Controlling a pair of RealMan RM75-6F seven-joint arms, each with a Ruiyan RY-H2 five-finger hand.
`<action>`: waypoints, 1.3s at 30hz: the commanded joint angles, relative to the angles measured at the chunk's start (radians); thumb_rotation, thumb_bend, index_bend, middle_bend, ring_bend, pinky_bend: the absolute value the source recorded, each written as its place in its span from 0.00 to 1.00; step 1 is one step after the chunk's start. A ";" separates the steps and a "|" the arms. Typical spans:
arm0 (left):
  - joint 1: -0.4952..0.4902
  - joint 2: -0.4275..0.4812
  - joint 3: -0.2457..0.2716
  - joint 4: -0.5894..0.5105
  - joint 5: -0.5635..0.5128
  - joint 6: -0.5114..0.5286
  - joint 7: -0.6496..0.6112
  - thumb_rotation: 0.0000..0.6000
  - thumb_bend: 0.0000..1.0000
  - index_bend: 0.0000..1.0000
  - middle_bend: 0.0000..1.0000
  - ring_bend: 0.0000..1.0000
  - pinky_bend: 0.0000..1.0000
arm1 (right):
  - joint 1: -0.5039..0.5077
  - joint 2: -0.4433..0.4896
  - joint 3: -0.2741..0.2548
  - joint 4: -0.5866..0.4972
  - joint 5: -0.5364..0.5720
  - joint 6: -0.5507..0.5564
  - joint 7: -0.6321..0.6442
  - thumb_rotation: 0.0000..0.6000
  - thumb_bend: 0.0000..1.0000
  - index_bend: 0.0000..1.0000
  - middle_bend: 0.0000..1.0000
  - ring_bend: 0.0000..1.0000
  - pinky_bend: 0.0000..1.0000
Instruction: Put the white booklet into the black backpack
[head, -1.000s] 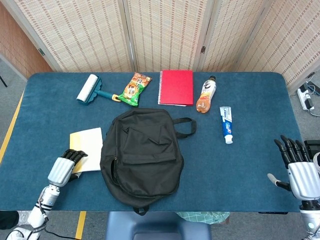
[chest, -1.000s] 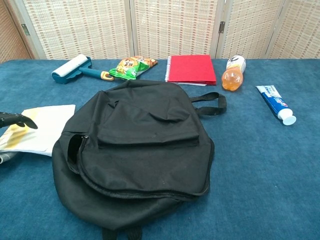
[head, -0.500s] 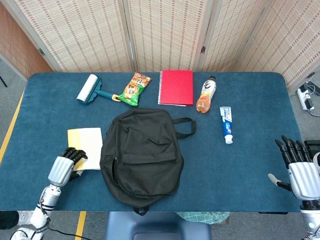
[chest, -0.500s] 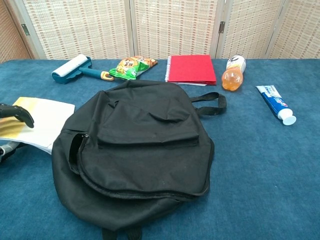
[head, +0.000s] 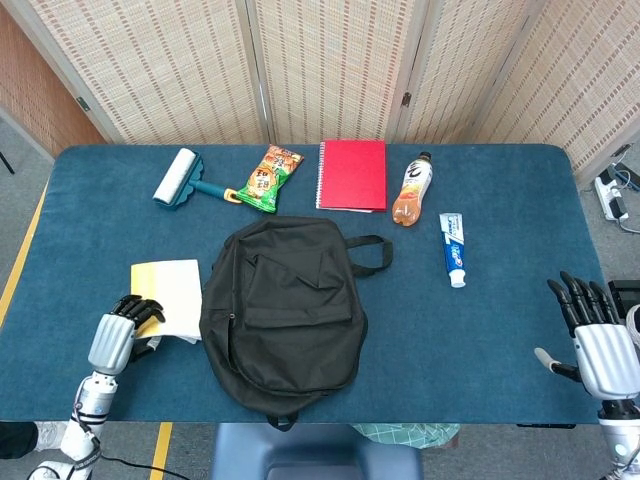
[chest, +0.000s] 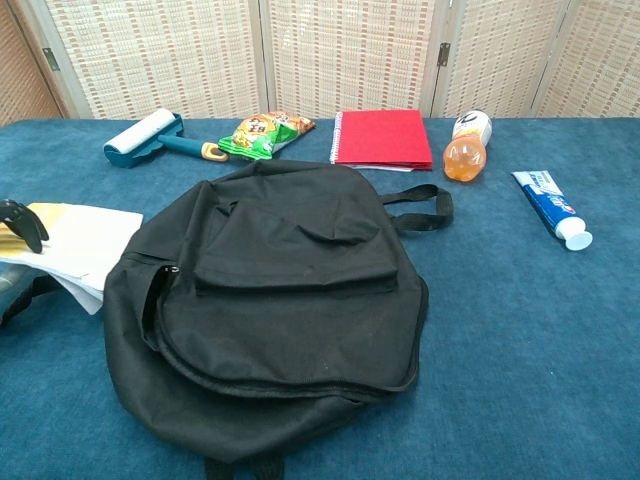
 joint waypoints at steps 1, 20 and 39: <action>0.006 -0.007 -0.006 0.013 -0.007 0.012 -0.014 1.00 0.50 0.61 0.47 0.43 0.31 | 0.002 0.000 0.000 -0.002 -0.001 -0.002 -0.002 1.00 0.00 0.00 0.05 0.04 0.00; -0.009 0.062 -0.075 0.000 -0.049 0.203 -0.024 1.00 0.50 0.67 0.52 0.46 0.32 | 0.118 -0.001 -0.064 -0.089 -0.182 -0.147 -0.063 1.00 0.09 0.12 0.13 0.10 0.03; -0.018 0.144 -0.104 -0.131 -0.039 0.362 0.036 1.00 0.50 0.67 0.52 0.46 0.32 | 0.427 -0.245 -0.036 -0.172 -0.089 -0.635 -0.132 1.00 0.11 0.31 0.22 0.18 0.15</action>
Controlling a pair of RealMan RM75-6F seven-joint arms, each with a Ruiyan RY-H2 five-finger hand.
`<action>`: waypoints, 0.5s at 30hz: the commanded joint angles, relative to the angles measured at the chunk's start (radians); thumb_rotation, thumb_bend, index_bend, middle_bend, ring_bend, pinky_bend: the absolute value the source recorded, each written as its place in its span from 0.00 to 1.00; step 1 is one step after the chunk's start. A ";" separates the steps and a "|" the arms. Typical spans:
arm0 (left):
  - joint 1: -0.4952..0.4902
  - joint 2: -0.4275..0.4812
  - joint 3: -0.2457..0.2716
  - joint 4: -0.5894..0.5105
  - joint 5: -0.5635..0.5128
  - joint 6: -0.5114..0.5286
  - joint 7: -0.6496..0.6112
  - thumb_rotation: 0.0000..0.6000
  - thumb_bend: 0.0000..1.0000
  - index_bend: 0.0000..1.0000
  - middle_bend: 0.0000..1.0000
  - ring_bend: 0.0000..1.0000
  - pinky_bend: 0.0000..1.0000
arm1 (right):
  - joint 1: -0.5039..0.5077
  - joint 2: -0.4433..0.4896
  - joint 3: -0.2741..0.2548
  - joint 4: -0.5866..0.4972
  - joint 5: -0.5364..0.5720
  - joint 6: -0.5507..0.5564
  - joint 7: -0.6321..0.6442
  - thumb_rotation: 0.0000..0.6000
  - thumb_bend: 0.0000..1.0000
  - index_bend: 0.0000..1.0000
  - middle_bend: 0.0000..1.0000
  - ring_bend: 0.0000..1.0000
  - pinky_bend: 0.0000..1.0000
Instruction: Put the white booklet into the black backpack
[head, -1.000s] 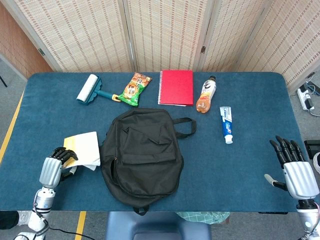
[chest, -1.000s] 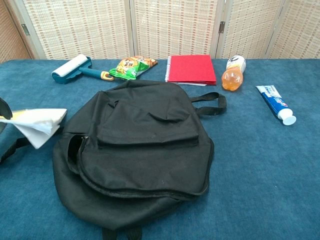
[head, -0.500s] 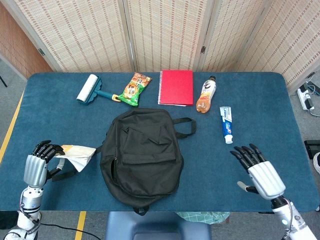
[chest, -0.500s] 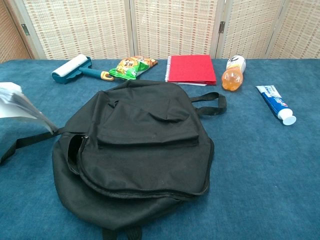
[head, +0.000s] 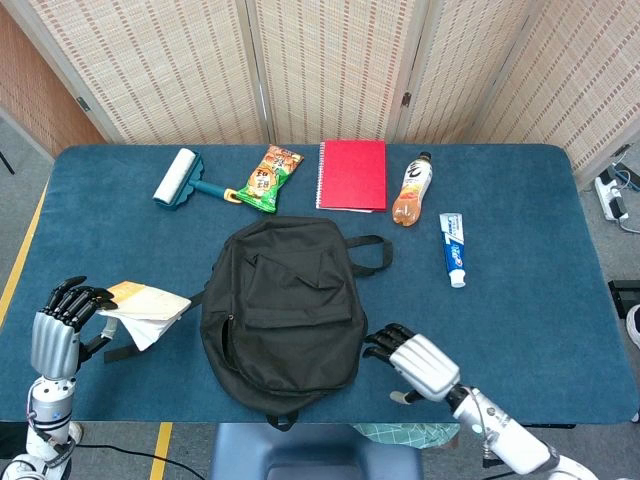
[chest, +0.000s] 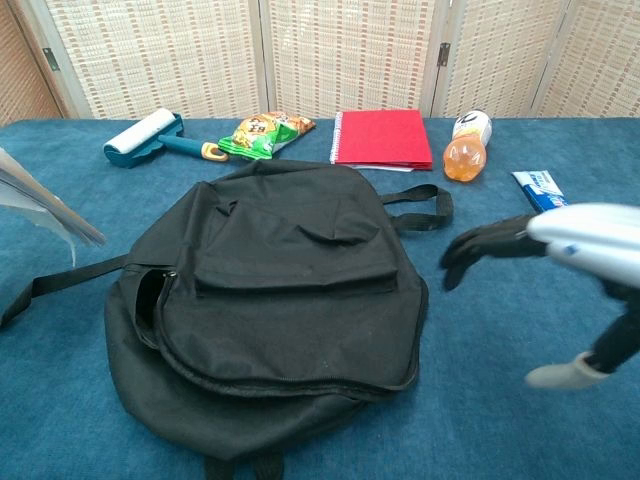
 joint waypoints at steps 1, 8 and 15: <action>0.001 0.010 -0.003 -0.014 0.003 0.011 0.012 1.00 0.50 0.67 0.52 0.46 0.32 | 0.057 -0.077 0.022 0.022 0.060 -0.073 -0.031 1.00 0.12 0.31 0.22 0.18 0.15; 0.004 0.028 -0.016 -0.036 -0.003 0.019 0.023 1.00 0.50 0.67 0.52 0.46 0.32 | 0.131 -0.193 0.068 0.084 0.163 -0.154 -0.109 1.00 0.17 0.32 0.22 0.19 0.15; 0.007 0.040 -0.025 -0.042 -0.007 0.021 0.026 1.00 0.50 0.67 0.52 0.46 0.32 | 0.196 -0.275 0.103 0.142 0.261 -0.206 -0.197 1.00 0.26 0.34 0.22 0.19 0.15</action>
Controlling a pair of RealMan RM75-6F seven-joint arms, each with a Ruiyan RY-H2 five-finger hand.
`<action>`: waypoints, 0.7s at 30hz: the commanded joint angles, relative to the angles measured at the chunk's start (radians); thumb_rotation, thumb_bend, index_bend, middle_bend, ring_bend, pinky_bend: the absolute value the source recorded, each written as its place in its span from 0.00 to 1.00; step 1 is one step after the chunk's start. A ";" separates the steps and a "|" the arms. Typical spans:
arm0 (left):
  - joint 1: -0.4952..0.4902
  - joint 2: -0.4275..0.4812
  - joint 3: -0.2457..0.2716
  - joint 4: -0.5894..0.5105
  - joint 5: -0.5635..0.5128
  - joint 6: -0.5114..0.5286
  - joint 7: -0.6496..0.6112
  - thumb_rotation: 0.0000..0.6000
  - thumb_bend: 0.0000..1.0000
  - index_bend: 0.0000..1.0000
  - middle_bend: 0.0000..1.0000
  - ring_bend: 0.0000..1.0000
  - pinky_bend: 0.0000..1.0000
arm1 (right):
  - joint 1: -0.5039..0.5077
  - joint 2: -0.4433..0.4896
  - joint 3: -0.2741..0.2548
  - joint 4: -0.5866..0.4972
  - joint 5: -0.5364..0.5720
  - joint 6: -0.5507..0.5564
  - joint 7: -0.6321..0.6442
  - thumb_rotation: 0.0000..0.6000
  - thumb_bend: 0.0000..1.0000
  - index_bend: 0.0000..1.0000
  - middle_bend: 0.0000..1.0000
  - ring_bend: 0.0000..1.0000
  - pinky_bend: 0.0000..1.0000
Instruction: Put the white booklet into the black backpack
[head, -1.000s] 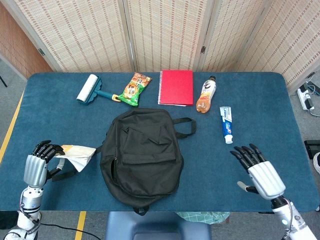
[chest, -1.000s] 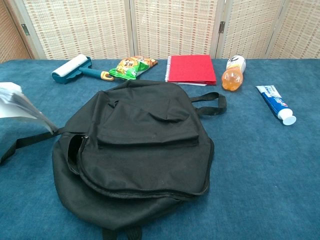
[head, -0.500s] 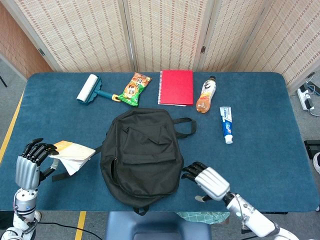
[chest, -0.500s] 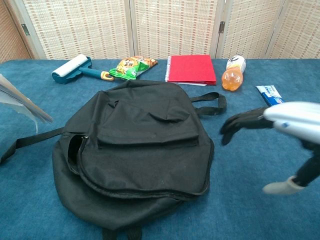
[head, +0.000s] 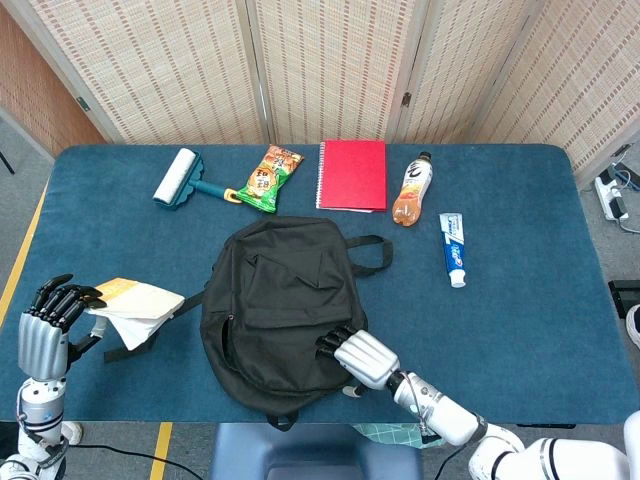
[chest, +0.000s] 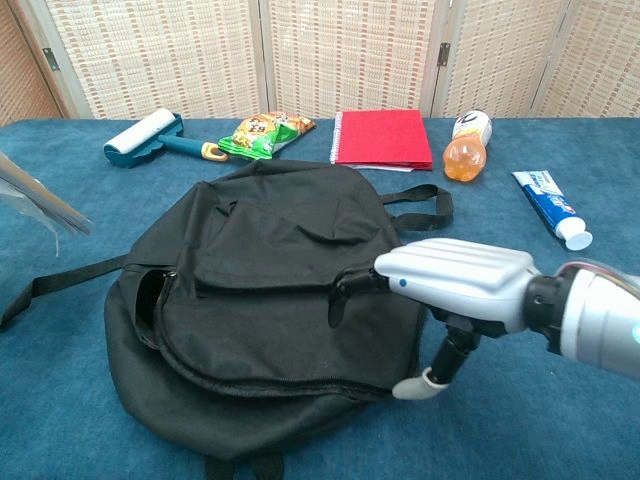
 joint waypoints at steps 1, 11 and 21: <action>0.002 0.004 -0.004 -0.002 -0.003 -0.001 0.001 1.00 0.50 0.67 0.52 0.46 0.32 | 0.035 -0.046 0.020 0.040 0.052 -0.026 -0.052 1.00 0.28 0.35 0.23 0.19 0.15; -0.004 0.018 -0.024 -0.005 -0.014 -0.004 -0.009 1.00 0.50 0.67 0.52 0.46 0.32 | 0.089 -0.116 0.022 0.095 0.167 -0.038 -0.145 1.00 0.44 0.53 0.24 0.20 0.15; -0.003 0.040 -0.047 -0.019 -0.027 0.012 -0.024 1.00 0.50 0.67 0.52 0.46 0.32 | 0.100 -0.141 0.025 0.114 0.171 0.033 -0.145 1.00 0.54 0.74 0.35 0.30 0.21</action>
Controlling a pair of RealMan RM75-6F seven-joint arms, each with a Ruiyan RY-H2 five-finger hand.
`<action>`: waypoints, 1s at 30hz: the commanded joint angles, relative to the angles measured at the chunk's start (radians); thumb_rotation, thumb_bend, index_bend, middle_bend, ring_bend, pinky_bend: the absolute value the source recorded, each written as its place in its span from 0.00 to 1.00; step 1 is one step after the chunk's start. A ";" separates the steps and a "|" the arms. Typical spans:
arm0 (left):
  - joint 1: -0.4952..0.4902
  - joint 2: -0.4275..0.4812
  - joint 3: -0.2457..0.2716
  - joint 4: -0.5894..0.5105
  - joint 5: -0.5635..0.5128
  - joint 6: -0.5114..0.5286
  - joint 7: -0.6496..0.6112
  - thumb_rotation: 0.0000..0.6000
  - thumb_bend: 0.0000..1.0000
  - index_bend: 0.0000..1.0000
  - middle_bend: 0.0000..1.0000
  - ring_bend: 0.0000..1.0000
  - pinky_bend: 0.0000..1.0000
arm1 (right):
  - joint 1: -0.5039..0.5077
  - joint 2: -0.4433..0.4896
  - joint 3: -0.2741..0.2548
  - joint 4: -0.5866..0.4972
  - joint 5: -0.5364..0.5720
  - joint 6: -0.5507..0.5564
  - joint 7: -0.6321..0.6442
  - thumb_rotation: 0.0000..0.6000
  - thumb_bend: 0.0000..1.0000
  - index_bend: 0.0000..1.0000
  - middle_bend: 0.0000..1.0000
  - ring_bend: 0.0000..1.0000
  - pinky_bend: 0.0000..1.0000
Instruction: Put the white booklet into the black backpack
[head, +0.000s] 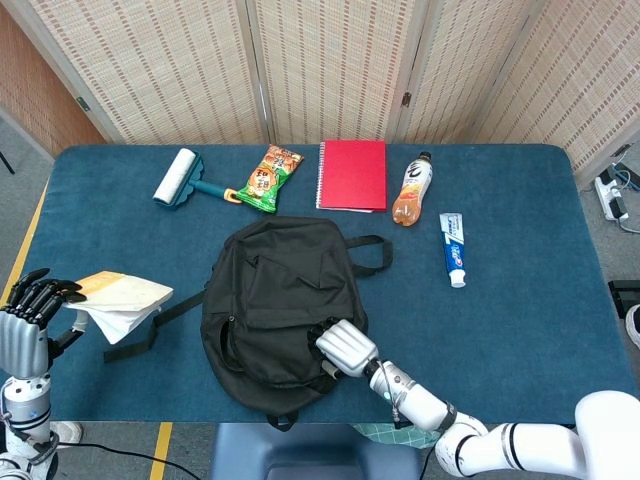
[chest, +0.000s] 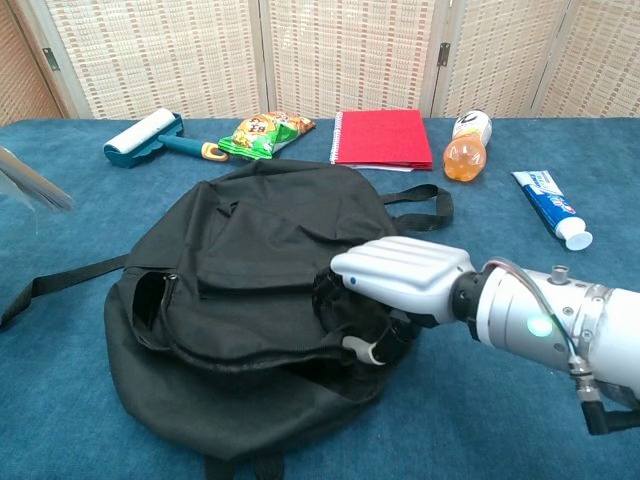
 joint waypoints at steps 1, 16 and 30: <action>0.000 0.006 -0.006 -0.006 -0.003 0.007 -0.004 1.00 0.50 0.67 0.52 0.46 0.32 | 0.001 -0.005 0.007 0.003 -0.006 0.026 0.012 1.00 0.54 0.75 0.36 0.30 0.21; -0.009 0.059 0.008 -0.148 0.055 0.081 -0.016 1.00 0.50 0.67 0.52 0.46 0.32 | 0.105 -0.074 0.205 0.034 0.271 0.052 0.028 1.00 0.60 0.80 0.40 0.36 0.22; -0.070 0.110 0.084 -0.409 0.233 0.127 0.060 1.00 0.49 0.67 0.52 0.46 0.32 | 0.260 -0.197 0.384 0.136 0.591 0.172 -0.027 1.00 0.64 0.80 0.40 0.37 0.22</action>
